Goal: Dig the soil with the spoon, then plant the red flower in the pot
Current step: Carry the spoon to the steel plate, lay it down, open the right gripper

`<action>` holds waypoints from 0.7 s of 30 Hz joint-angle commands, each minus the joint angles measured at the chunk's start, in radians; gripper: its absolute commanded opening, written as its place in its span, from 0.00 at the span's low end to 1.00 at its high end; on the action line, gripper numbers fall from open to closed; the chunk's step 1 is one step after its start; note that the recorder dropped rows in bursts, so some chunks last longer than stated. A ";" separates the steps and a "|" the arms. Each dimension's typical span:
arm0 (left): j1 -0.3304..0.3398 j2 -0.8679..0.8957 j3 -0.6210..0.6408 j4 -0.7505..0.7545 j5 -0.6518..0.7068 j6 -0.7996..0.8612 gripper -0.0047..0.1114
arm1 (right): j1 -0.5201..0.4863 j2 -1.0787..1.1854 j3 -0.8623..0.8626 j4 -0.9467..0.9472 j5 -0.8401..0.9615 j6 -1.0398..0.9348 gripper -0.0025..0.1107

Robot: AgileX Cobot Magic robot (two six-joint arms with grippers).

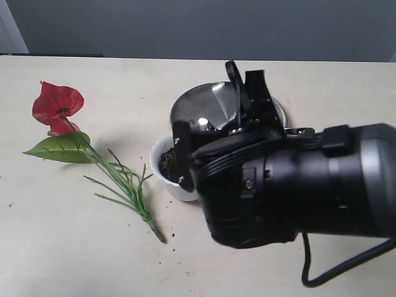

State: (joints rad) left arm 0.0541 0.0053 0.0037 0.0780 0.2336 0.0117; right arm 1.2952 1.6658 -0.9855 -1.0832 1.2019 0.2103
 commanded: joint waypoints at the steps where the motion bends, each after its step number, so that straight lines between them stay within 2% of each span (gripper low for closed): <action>1: -0.007 -0.005 -0.004 -0.008 -0.003 -0.002 0.04 | -0.089 -0.071 0.001 -0.013 -0.038 0.182 0.02; 5: -0.007 -0.005 -0.004 -0.008 -0.003 -0.002 0.04 | -0.246 -0.098 0.001 0.016 -0.191 0.226 0.02; 9: -0.007 -0.005 -0.004 -0.008 -0.003 -0.002 0.04 | -0.425 -0.102 0.001 0.076 -0.478 0.236 0.02; 13: -0.007 -0.005 -0.004 -0.008 -0.003 -0.002 0.04 | -0.586 -0.088 -0.013 0.242 -0.769 0.236 0.02; 16: -0.007 -0.005 -0.004 -0.008 -0.003 -0.002 0.04 | -0.662 -0.021 -0.095 0.347 -0.768 0.217 0.02; 21: -0.007 -0.005 -0.004 -0.008 -0.003 -0.002 0.04 | -0.678 0.155 -0.294 0.586 -0.667 -0.141 0.02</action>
State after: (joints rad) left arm 0.0541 0.0053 0.0037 0.0780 0.2336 0.0117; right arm 0.6227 1.7423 -1.1888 -0.6350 0.5075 0.2557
